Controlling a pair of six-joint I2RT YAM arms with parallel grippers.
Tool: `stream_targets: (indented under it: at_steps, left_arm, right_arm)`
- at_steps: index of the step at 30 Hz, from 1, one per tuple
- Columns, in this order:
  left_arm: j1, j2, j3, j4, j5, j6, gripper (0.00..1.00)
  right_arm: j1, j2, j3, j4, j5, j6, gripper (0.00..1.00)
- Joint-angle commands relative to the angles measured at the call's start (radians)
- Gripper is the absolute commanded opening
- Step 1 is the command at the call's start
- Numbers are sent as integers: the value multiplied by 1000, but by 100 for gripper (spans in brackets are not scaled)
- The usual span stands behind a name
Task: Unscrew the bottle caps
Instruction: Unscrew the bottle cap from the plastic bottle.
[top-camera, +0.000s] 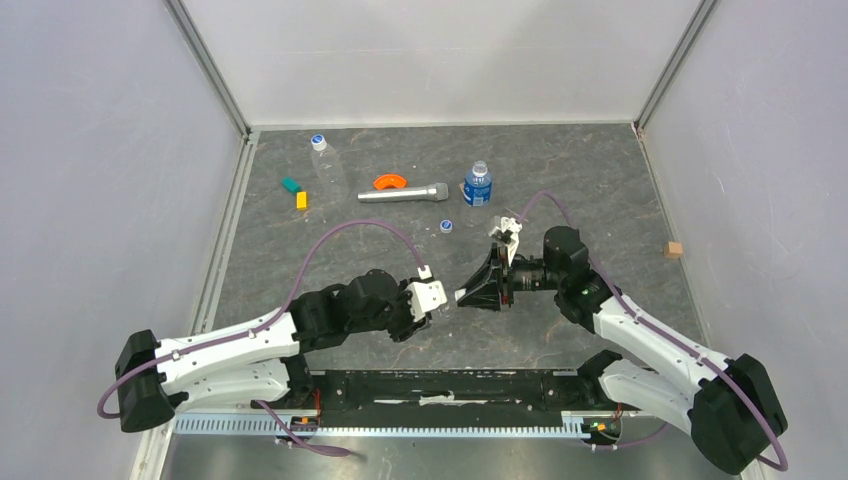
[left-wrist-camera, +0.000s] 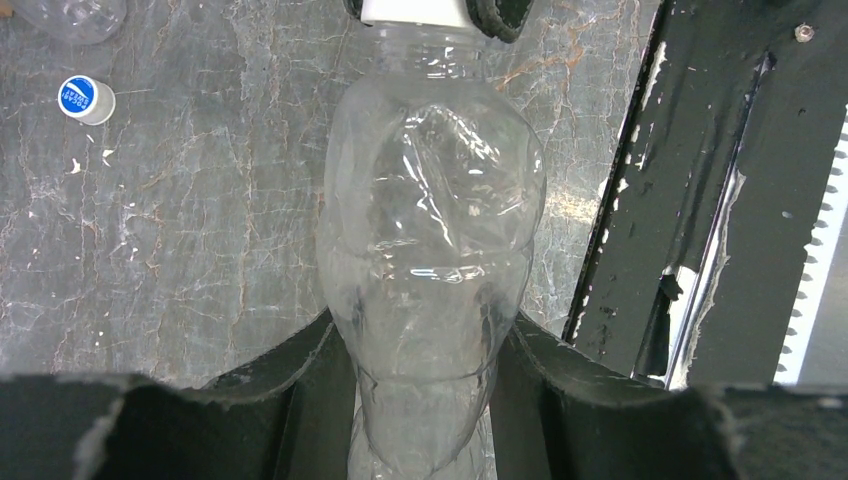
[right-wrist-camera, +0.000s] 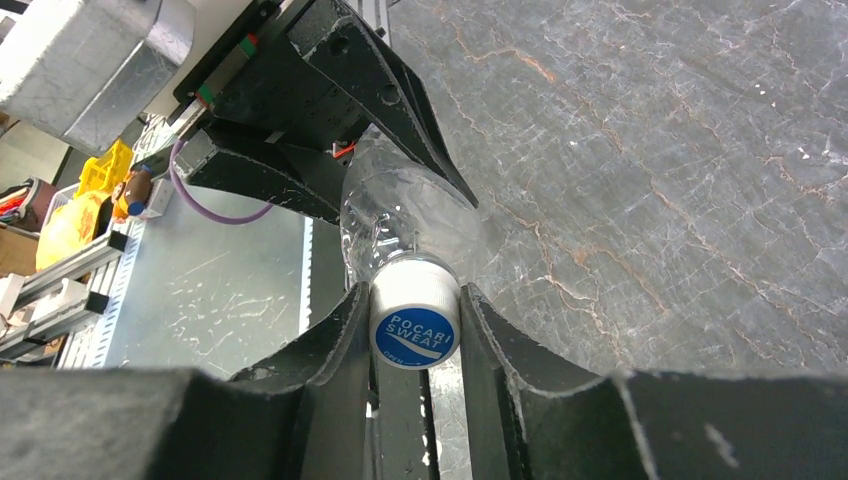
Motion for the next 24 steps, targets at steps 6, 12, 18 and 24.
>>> stream_targets:
  at_steps: [6, 12, 18, 24]
  left_arm:
    - [2, -17, 20, 15, -4, 28, 6]
    - [3, -17, 24, 21, -3, 24, 6]
    - [3, -14, 20, 21, -7, 22, 5]
    - [3, -25, 16, 12, -9, 21, 5]
  right_arm:
    - [0, -39, -12, 81, -38, -18, 49]
    - [-2, -47, -23, 119, -57, 3, 39]
    - [-1, -41, -33, 117, -84, -10, 30]
    - [-1, -48, -38, 95, -93, -50, 43]
